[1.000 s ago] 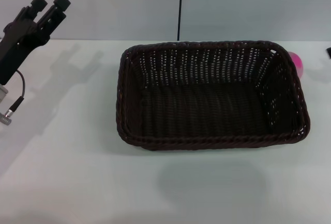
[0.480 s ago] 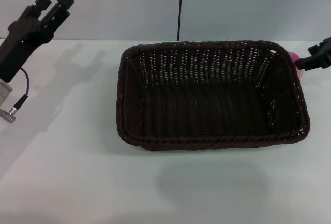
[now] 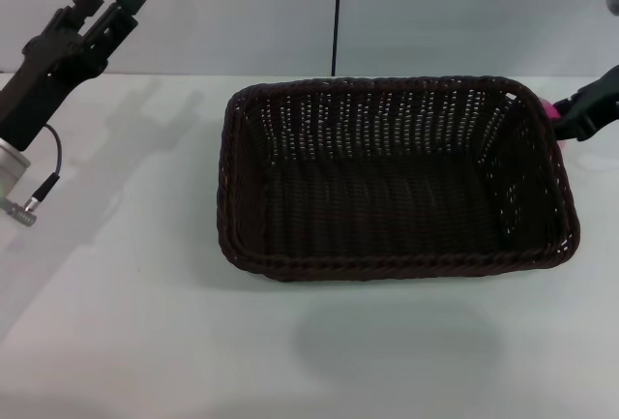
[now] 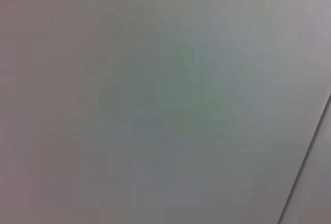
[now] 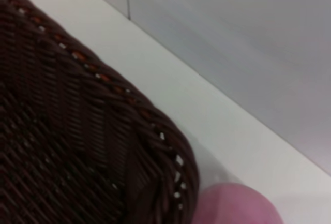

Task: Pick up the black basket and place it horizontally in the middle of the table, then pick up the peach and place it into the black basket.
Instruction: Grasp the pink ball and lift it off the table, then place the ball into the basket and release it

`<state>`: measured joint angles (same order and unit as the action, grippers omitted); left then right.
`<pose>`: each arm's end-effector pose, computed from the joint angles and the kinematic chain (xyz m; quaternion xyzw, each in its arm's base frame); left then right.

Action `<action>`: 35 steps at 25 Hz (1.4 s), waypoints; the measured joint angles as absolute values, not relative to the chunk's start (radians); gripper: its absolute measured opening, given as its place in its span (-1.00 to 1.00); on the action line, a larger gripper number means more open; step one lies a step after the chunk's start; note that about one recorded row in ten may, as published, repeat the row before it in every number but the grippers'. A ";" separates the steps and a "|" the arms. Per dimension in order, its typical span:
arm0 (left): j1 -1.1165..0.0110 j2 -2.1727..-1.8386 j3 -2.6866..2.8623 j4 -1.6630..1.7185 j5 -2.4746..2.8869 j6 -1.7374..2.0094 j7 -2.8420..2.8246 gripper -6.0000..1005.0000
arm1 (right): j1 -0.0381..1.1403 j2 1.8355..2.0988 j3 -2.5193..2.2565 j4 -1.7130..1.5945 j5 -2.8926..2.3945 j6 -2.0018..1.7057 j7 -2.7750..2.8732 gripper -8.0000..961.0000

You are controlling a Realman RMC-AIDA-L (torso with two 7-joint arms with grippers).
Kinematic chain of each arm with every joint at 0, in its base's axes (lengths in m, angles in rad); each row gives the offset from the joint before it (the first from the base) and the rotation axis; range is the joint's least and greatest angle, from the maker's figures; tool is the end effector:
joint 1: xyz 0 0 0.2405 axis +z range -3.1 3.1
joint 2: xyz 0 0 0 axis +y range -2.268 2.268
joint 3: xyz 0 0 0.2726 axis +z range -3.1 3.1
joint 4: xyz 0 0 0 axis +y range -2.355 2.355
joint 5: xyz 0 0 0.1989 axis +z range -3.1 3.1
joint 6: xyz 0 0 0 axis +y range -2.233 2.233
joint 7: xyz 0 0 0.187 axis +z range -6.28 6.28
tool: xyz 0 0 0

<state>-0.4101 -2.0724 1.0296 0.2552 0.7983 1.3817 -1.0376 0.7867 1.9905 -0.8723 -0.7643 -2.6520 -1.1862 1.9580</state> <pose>-0.2776 0.3657 0.0000 -0.7093 -0.3207 -0.5082 0.3685 0.2872 0.4443 -0.0054 -0.9208 0.2687 -0.1231 0.2544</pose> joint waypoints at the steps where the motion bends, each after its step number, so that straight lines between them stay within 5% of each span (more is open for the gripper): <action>1: -0.413 -2.072 1.029 0.252 0.798 1.382 -1.038 0.62 | 0.787 1.990 -0.872 -0.764 -2.652 -1.186 1.958 -0.17; 3: -0.417 -2.072 1.030 0.249 0.797 1.381 -1.038 0.62 | 0.788 1.998 -0.873 -0.763 -2.652 -1.184 1.948 -0.17; 8: -0.423 -2.072 1.031 0.248 0.796 1.378 -1.037 0.62 | 0.782 2.002 -0.873 -0.772 -2.649 -1.182 1.941 -0.59; 13: -0.424 -2.072 1.030 0.248 0.796 1.376 -1.037 0.62 | 0.765 2.007 -0.866 -0.804 -2.645 -1.194 1.941 -0.81; 25: -0.420 -2.072 1.029 0.241 0.795 1.382 -1.037 0.61 | 0.683 2.015 -0.711 -1.016 -2.513 -1.319 1.962 -0.90; 35: -0.414 -2.072 1.036 0.231 0.791 1.411 -1.037 0.61 | 0.599 2.052 -0.774 -1.197 -2.030 -1.564 1.983 -0.90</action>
<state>-0.4137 -2.0723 1.0357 0.2312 0.7913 1.4106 -1.0371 0.5991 2.0515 -0.7742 -1.1970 -2.0297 -1.5642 1.9832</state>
